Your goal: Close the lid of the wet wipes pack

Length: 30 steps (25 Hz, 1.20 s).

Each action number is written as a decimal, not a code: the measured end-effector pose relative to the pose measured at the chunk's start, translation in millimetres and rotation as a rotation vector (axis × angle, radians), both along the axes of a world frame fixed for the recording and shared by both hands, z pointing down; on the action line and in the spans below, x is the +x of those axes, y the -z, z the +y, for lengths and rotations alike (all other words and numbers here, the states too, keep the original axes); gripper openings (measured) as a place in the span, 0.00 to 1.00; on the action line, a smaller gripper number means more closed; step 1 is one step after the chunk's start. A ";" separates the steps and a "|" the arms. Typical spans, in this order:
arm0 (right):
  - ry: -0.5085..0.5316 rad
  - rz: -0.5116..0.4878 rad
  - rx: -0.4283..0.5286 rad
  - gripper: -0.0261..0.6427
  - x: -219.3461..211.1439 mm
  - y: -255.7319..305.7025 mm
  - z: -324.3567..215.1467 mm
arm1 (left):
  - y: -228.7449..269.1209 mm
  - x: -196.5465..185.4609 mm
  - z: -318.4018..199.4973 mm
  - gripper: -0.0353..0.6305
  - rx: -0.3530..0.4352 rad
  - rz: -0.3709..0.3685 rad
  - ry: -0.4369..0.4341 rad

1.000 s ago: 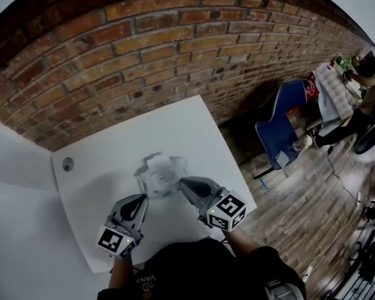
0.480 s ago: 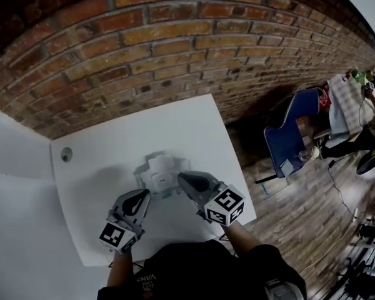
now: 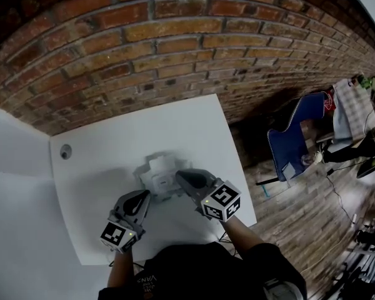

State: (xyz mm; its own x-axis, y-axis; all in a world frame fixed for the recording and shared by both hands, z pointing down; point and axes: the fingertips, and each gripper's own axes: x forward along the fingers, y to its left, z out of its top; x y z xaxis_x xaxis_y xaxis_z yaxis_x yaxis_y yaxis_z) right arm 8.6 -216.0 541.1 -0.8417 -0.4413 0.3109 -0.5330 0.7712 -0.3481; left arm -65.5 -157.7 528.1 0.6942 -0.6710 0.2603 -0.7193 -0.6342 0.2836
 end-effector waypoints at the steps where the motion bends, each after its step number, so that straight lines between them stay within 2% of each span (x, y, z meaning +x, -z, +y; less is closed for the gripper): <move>1: 0.003 0.004 -0.005 0.04 -0.4 -2.8 -1.7 | -2.2 0.2 -1.2 0.05 -0.005 0.001 0.002; 12: 0.019 0.019 -0.038 0.04 -4.4 -23.4 -20.0 | -19.7 1.4 -10.7 0.05 -0.046 -0.007 0.017; 15: 0.020 0.028 -0.050 0.04 -5.8 -30.2 -24.2 | -28.1 -1.1 -12.1 0.05 -0.029 -0.019 0.004; 17: 0.026 0.036 -0.064 0.14 -7.4 -35.6 -26.7 | -34.0 -2.7 -12.8 0.05 -0.026 -0.025 -0.003; 19: 0.032 0.041 -0.073 0.14 -9.2 -39.7 -29.8 | -43.7 -6.0 -12.6 0.05 0.005 -0.047 -0.026; 22: 0.034 0.049 -0.079 0.14 -11.0 -45.2 -36.8 | -44.9 -5.9 -15.3 0.05 -0.033 -0.028 -0.006; 24: 0.035 0.056 -0.087 0.14 -12.3 -49.6 -42.1 | -51.0 -7.8 -15.1 0.05 -0.033 -0.031 -0.010; 26: 0.039 0.065 -0.099 0.19 -13.7 -54.9 -47.2 | -54.3 -9.2 -16.0 0.05 -0.033 -0.035 -0.009; 30: 0.042 0.086 -0.110 0.19 -14.4 -64.1 -57.0 | -58.3 -9.7 -17.6 0.05 -0.054 -0.033 0.000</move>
